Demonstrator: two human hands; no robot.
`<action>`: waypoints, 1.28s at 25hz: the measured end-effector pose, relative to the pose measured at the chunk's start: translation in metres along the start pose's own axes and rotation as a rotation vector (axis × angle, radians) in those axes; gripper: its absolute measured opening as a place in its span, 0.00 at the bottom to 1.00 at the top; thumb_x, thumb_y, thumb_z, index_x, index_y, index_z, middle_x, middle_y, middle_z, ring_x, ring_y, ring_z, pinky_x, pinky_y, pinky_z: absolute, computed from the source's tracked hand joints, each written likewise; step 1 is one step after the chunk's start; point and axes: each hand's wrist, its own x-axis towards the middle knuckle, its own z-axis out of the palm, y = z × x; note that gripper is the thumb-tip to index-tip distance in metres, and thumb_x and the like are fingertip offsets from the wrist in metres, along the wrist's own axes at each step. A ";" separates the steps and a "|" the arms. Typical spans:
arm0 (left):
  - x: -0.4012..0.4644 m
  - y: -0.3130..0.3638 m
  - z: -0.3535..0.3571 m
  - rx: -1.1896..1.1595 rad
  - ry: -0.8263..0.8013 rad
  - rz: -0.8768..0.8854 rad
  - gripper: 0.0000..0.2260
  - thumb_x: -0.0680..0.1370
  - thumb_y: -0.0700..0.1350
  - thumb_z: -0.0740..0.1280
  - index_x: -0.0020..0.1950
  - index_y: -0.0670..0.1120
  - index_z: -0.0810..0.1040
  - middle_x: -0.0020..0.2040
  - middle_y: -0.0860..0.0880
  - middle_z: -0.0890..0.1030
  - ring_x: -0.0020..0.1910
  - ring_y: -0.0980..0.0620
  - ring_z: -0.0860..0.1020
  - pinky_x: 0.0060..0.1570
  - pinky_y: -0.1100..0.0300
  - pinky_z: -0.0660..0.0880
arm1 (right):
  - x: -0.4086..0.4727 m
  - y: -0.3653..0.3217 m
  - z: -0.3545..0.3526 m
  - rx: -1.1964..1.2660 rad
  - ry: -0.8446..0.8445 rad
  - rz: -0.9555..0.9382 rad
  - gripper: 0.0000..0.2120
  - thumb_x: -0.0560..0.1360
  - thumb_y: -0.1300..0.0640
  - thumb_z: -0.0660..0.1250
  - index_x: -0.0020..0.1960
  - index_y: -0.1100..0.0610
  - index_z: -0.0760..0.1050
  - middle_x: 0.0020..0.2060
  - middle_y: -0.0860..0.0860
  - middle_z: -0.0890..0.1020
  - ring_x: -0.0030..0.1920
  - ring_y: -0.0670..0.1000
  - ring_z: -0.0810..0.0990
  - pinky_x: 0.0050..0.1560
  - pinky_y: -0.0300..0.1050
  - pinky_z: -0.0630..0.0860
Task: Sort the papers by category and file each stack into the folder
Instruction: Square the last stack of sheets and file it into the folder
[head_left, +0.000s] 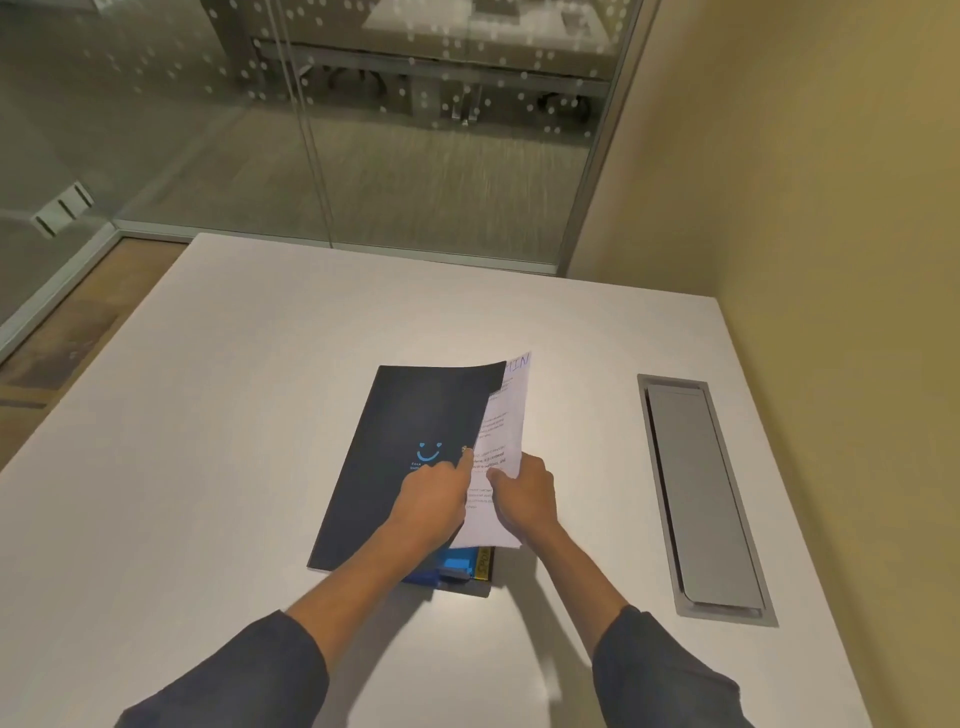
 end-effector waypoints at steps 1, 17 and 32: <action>0.001 0.005 0.002 -0.010 0.013 0.001 0.27 0.82 0.47 0.60 0.78 0.47 0.53 0.58 0.46 0.79 0.49 0.49 0.80 0.50 0.57 0.79 | -0.002 0.003 0.004 -0.013 0.006 0.001 0.17 0.80 0.54 0.64 0.68 0.56 0.74 0.62 0.53 0.79 0.54 0.57 0.81 0.48 0.48 0.81; -0.005 0.049 0.004 -0.263 0.090 0.040 0.22 0.82 0.46 0.60 0.76 0.48 0.61 0.58 0.47 0.81 0.51 0.49 0.81 0.53 0.53 0.79 | 0.000 0.014 -0.006 0.059 -0.178 0.177 0.07 0.82 0.59 0.58 0.56 0.60 0.72 0.49 0.55 0.79 0.43 0.50 0.79 0.37 0.39 0.75; 0.002 0.063 0.024 -0.215 0.019 -0.084 0.15 0.74 0.51 0.66 0.59 0.49 0.74 0.48 0.50 0.81 0.45 0.50 0.80 0.42 0.57 0.77 | -0.016 0.043 -0.040 -0.345 0.179 0.111 0.10 0.79 0.50 0.65 0.57 0.54 0.76 0.50 0.49 0.83 0.44 0.51 0.80 0.40 0.39 0.69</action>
